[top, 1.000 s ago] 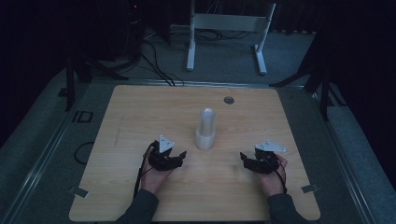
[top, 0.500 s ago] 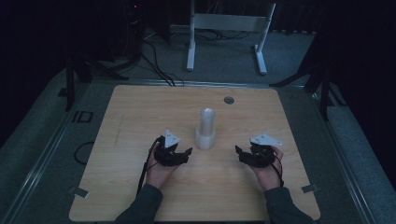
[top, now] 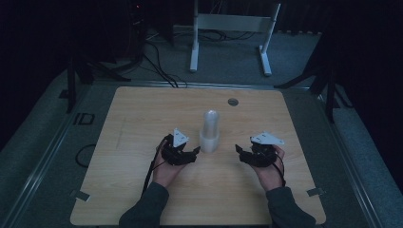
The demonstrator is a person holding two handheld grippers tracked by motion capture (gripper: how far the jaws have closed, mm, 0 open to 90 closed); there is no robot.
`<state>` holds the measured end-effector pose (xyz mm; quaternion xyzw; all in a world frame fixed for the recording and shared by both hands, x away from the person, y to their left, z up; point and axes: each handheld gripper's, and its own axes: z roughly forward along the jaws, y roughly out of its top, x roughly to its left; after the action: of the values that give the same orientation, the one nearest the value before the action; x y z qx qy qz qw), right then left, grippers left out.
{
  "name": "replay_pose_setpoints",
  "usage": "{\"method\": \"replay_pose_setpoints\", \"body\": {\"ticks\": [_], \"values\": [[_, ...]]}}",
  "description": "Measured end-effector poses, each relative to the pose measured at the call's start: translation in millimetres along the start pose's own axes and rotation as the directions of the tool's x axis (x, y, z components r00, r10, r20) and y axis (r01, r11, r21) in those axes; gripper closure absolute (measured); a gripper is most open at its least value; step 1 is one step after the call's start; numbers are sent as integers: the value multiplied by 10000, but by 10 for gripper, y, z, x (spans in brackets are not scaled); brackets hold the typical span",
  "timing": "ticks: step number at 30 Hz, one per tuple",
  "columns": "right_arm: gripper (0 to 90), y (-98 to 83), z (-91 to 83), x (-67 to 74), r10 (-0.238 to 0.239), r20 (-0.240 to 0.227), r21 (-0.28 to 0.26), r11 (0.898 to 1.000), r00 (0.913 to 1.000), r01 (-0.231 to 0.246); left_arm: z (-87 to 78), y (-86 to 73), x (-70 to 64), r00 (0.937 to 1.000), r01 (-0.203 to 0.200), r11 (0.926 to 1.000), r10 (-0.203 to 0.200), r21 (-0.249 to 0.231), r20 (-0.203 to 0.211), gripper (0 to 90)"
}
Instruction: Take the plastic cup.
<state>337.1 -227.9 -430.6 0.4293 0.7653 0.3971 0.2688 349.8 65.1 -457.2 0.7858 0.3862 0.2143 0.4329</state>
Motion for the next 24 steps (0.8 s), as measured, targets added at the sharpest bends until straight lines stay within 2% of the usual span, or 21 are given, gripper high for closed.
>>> {"method": "replay_pose_setpoints", "body": {"ticks": [5,14,24], "values": [[319,71,1,35,-114,-50,-132,9998,9999,113,53,57,-29,9998,-151,9999,152,-47,104,295],[318,210,-11,67,-367,-88,-342,9988,9993,364,122,124,-24,9994,61,9996,-52,-261,341,277],[312,378,-19,131,-571,-221,-626,9965,9981,556,229,208,-64,9981,-176,9992,197,-357,577,249]]}}
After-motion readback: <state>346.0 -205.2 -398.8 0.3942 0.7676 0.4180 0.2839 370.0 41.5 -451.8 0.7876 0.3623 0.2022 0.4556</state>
